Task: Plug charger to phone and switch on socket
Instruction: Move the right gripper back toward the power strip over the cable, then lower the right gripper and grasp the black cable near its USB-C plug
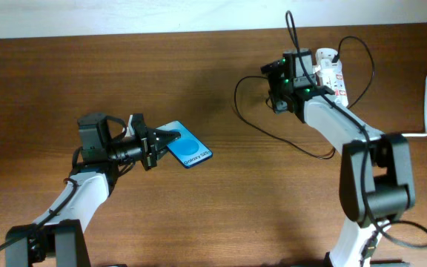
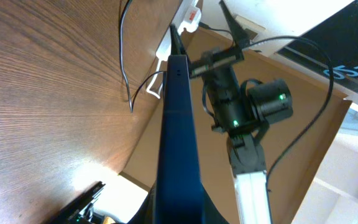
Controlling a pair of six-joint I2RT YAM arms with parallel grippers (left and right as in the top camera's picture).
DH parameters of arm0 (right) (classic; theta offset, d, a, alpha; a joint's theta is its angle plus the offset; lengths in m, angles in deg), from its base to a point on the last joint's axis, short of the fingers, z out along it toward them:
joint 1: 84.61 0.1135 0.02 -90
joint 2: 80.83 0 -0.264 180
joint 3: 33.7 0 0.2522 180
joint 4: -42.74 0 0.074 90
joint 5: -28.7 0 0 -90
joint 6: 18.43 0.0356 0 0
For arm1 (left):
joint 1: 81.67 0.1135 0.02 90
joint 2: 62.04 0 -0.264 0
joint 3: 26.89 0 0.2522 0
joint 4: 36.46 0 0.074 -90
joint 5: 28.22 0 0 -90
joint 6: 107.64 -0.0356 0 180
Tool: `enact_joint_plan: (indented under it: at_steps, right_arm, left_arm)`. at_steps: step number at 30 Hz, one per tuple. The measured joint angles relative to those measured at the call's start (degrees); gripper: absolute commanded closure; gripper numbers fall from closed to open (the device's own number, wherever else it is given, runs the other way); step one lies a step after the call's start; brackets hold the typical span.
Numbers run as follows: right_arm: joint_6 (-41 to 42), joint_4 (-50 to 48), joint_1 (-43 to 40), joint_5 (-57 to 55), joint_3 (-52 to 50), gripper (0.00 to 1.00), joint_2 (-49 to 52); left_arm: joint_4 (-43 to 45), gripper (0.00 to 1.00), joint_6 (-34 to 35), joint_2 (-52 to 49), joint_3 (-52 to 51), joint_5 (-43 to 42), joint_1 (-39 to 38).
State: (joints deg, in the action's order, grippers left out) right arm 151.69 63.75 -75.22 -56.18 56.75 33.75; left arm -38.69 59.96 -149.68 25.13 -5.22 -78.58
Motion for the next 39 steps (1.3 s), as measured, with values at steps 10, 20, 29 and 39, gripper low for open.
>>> enact_joint_plan:
  at_steps: [10,20,29,39]
  right_arm:
    - [10.5,-11.2,0.0,1.4,0.0,0.3,7.6]
    - [9.2,-11.3,-1.3,2.5,0.3,0.82,10.7]
    - [-1.2,-12.8,-4.8,7.1,0.3,0.5,11.3]
    - [3.8,-14.6,-4.5,10.1,0.9,0.3,11.3]
  left_arm:
    - [0.0,1.0,0.0,0.0,0.0,0.0,0.0]
    - [0.0,1.0,0.0,0.0,0.0,0.0,0.0]
    - [0.0,1.0,0.0,0.0,0.0,0.0,0.0]
    - [0.0,1.0,0.0,0.0,0.0,0.1,0.0]
